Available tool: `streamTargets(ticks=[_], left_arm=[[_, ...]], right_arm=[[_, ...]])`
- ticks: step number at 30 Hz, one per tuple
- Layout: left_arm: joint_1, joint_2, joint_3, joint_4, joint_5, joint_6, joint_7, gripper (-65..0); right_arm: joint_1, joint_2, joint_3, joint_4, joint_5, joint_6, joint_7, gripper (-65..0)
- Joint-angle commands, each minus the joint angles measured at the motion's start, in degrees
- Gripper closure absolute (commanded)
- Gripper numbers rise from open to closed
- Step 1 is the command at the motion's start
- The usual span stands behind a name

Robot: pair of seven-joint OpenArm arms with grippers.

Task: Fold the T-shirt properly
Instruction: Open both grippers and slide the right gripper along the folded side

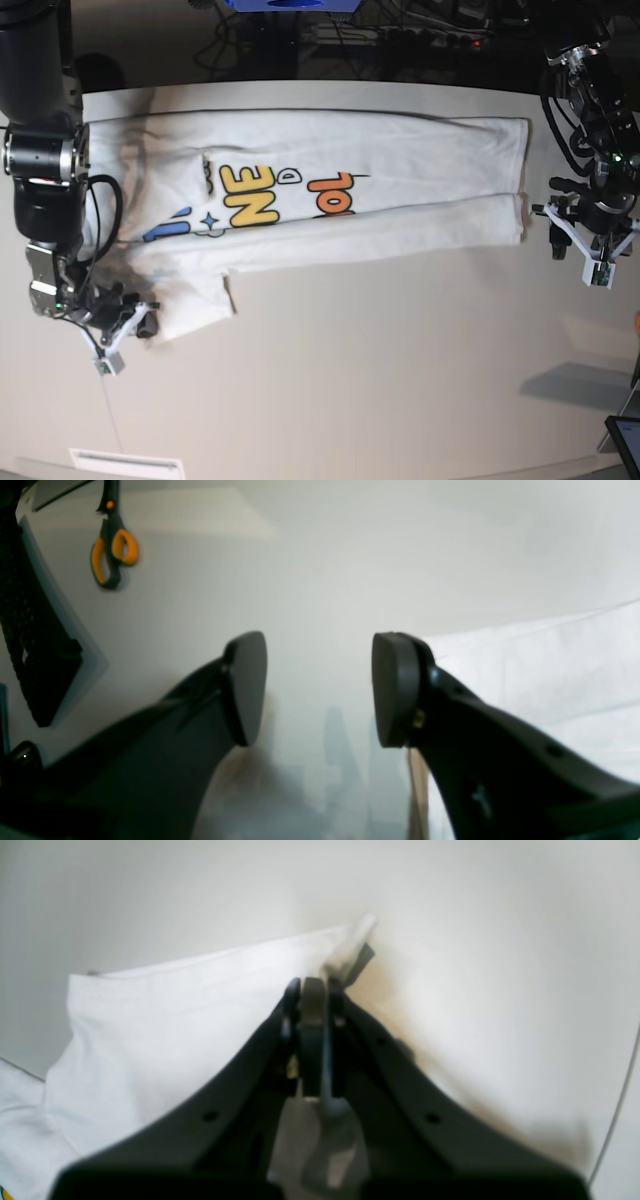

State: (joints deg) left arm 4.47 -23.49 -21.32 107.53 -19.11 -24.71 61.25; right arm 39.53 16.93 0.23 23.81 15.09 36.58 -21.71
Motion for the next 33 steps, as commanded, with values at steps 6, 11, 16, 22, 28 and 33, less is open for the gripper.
streamTargets(ticks=[6,11,16,22,28,33], left_arm=[[-0.82,-1.17,-0.17,0.65,0.08,0.05,-1.17,-33.4],[-1.09,-1.17,-0.17,0.56,0.08,0.05,-1.17,-33.4],[-1.17,-1.17,-0.09,0.56,0.08,0.05,-1.17,-33.4],[-1.17,-1.17,-0.09,0.47,0.08,0.05,-1.17,-33.4],[-1.17,-1.17,-0.09,0.47,0.08,0.05,-1.17,-33.4],[-1.17,-1.17,-0.09,0.47,0.08,0.05,-1.17,-33.4]], right_arm=[[1.48,0.61,0.52,3.22,0.78,0.74,-4.7,-0.1],[-3.53,0.7,0.61,14.3,0.78,0.74,-10.15,-0.1],[-9.77,0.61,2.63,29.15,0.78,0.74,-15.34,-0.1],[-15.66,0.52,5.53,42.87,0.78,0.74,-22.2,-0.1],[-20.85,0.43,7.29,52.45,0.78,0.74,-28.0,-0.1],[-25.59,-0.53,10.01,60.19,0.86,0.74,-31.96,-0.1]])
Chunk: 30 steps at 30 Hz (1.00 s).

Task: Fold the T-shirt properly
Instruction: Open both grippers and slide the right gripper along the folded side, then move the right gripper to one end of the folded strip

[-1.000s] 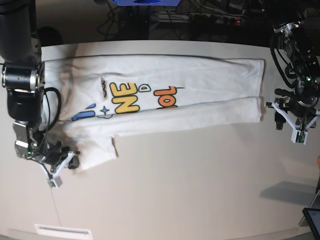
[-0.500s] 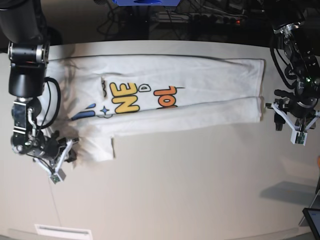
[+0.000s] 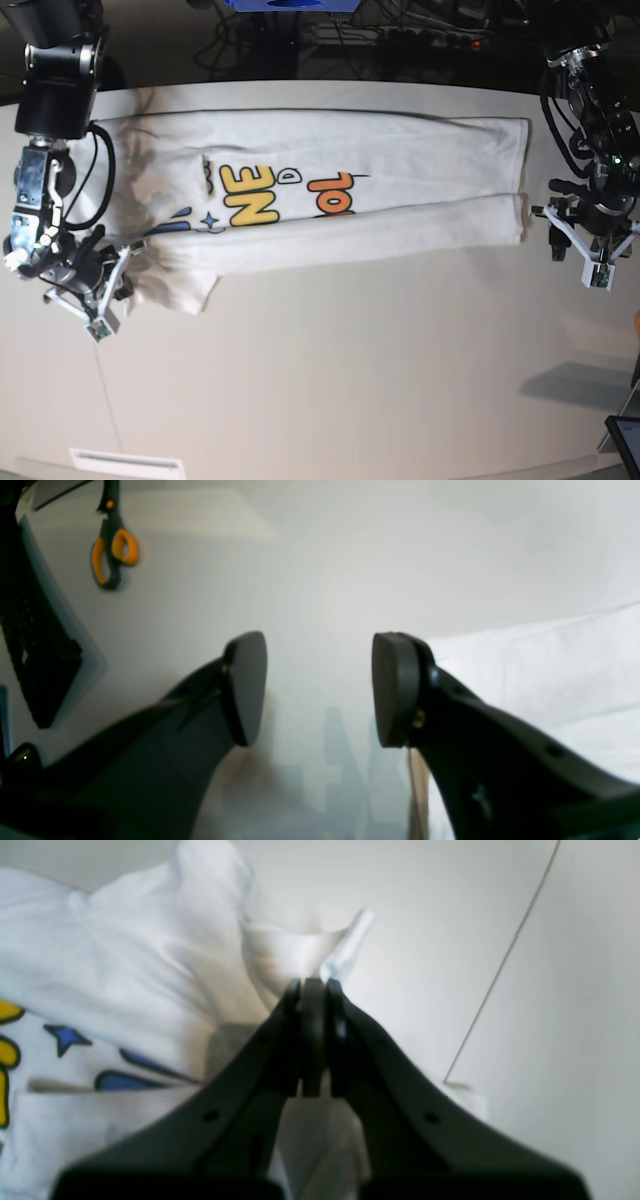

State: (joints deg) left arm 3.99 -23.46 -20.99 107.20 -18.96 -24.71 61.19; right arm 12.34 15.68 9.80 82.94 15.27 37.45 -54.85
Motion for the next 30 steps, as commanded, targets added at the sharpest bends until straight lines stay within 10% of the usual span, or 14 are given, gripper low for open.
streamTargets(ticks=[1,30], left_arm=[[-0.69,-1.2,-0.41,0.8,-0.07,0.05,-1.1,-33.4],[-1.04,-1.72,4.07,-3.68,0.02,0.05,-1.45,-33.4]], right_arm=[[0.72,0.71,0.44,2.73,0.69,-0.13,-0.14,-0.1],[-16.43,-2.1,2.29,24.01,0.6,-0.13,-11.74,-0.1]])
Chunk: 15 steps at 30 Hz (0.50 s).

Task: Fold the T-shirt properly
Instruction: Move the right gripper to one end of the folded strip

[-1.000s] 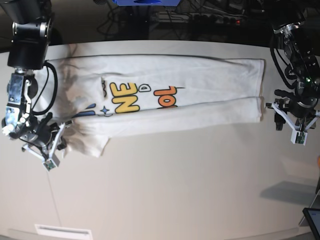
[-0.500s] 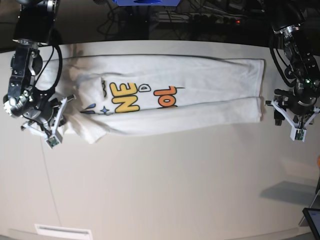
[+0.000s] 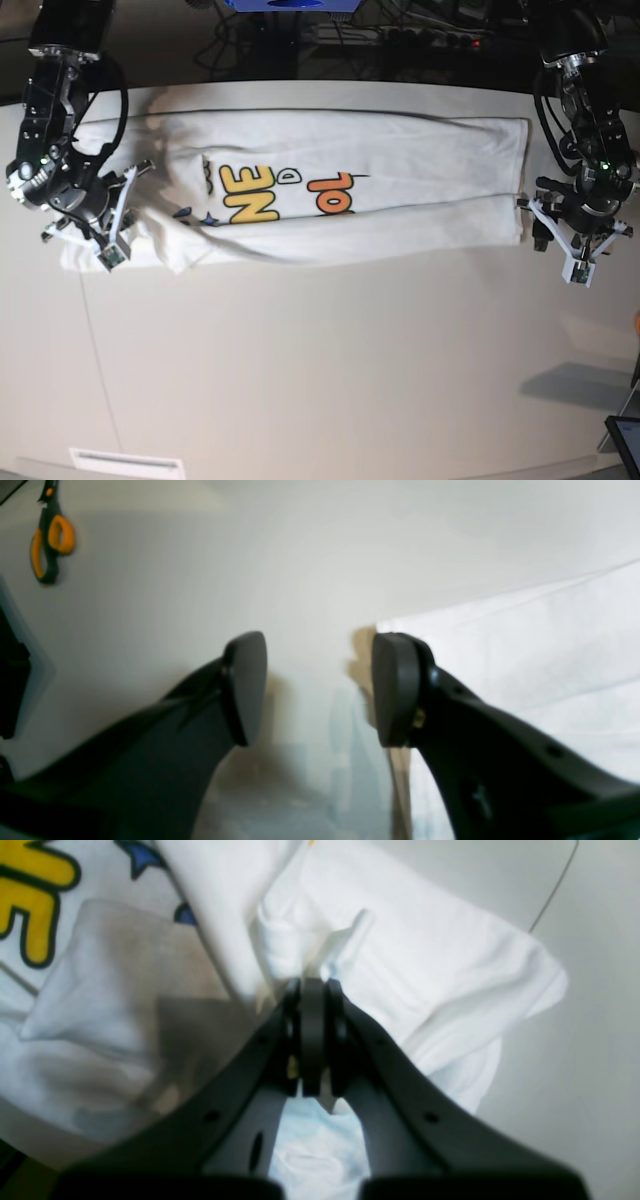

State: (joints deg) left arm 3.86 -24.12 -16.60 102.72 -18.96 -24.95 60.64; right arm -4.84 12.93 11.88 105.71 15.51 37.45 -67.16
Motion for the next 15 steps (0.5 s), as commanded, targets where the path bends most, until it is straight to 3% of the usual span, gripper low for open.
streamTargets(ticks=[1,10,15], left_arm=[[-1.35,-1.07,-0.32,0.8,0.02,0.29,-0.91,-33.4],[-1.79,-1.42,-0.23,-1.05,0.02,0.29,-0.91,-33.4],[-1.79,-1.42,-0.23,-2.89,0.02,0.29,-0.91,-33.4]], right_arm=[[0.31,0.74,0.21,1.41,0.36,-0.13,0.47,-0.1],[-2.15,2.94,0.12,2.9,0.36,-0.13,0.3,-0.1],[-2.32,4.17,0.12,6.95,0.36,-0.13,-3.22,-0.1]])
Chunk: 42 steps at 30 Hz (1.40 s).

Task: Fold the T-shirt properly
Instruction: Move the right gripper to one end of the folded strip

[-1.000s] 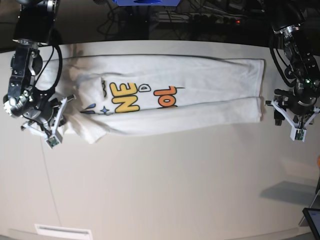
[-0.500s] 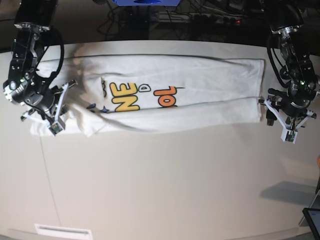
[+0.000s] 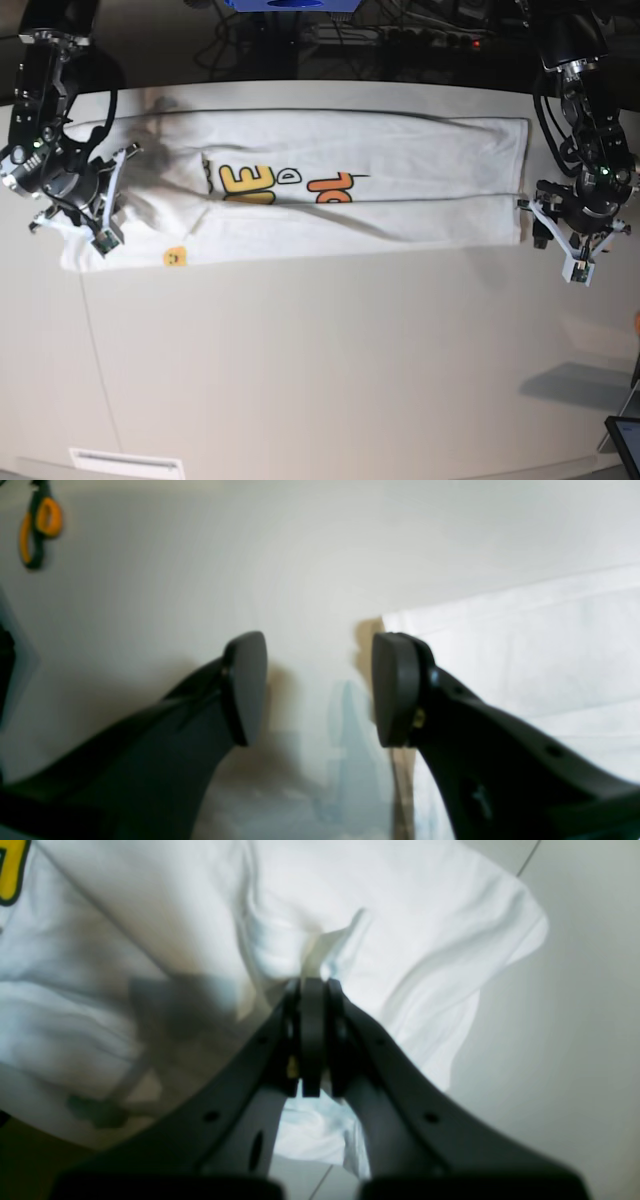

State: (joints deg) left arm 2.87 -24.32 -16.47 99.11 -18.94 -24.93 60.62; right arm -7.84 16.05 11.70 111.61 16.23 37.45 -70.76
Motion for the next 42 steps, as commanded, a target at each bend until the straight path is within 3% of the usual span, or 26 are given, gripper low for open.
streamTargets(ticks=[1,42], left_arm=[[-0.81,-1.22,-0.37,0.71,-0.01,0.27,-0.88,-33.4],[-1.95,-1.05,-0.28,0.71,-0.01,0.27,-0.88,-33.4]], right_arm=[[0.76,1.22,0.3,1.05,-0.36,-0.13,0.21,-0.1],[-7.33,2.45,-0.06,0.78,-0.36,-0.13,-0.05,-0.1]])
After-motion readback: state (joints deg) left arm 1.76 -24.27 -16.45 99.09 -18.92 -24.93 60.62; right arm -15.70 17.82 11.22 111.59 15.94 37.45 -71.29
